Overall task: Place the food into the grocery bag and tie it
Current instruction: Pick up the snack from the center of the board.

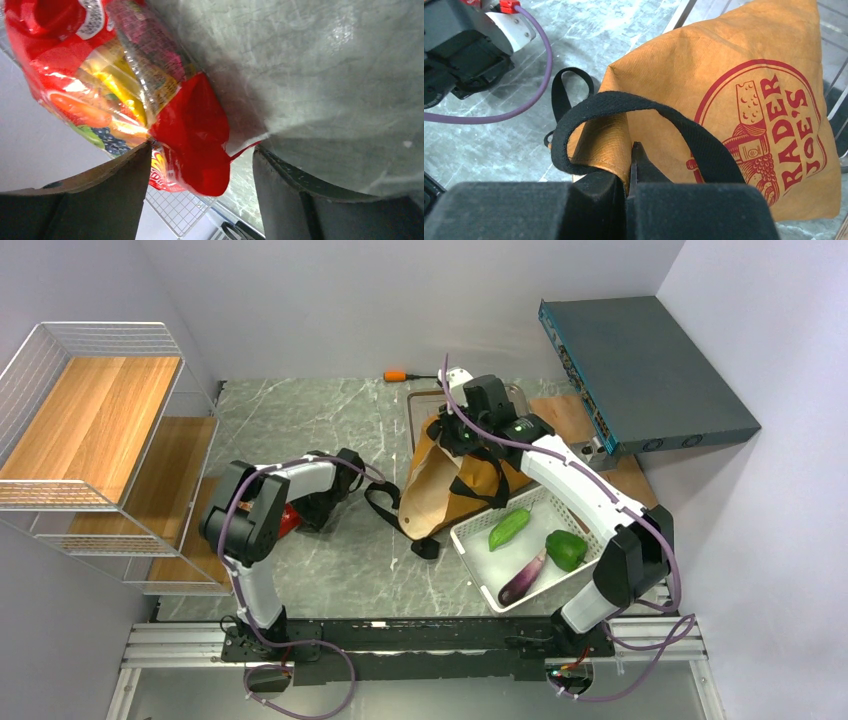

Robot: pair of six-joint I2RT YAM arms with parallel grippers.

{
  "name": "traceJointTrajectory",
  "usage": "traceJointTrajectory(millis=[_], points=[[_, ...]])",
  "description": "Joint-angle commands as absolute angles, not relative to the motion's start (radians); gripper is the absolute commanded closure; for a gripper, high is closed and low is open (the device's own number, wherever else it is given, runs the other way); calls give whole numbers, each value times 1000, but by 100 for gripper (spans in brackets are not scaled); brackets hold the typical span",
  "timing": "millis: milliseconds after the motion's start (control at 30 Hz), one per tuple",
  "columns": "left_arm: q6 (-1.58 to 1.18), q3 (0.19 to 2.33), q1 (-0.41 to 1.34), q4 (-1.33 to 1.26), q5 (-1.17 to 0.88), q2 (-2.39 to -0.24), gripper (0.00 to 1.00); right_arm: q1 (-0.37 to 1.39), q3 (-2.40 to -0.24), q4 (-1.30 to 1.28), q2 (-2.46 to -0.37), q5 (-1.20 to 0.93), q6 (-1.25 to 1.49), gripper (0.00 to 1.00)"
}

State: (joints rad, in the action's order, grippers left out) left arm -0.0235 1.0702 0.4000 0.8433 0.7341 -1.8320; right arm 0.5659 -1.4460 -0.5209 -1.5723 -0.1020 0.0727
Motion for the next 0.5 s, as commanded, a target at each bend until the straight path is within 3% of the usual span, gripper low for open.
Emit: traceJointTrajectory(millis=[0,300,467], points=[[-25,1090,405,840,796,-1868,25,561,-1431,-511,-1518,-58,40,100],[-12,1084,401,816,836,-1899,23,561,-1425,-504,-1513,-63,40,100],[-19,1088,388,815,835,-1942,42,560,-1419,-503,-1507,-63,37,100]])
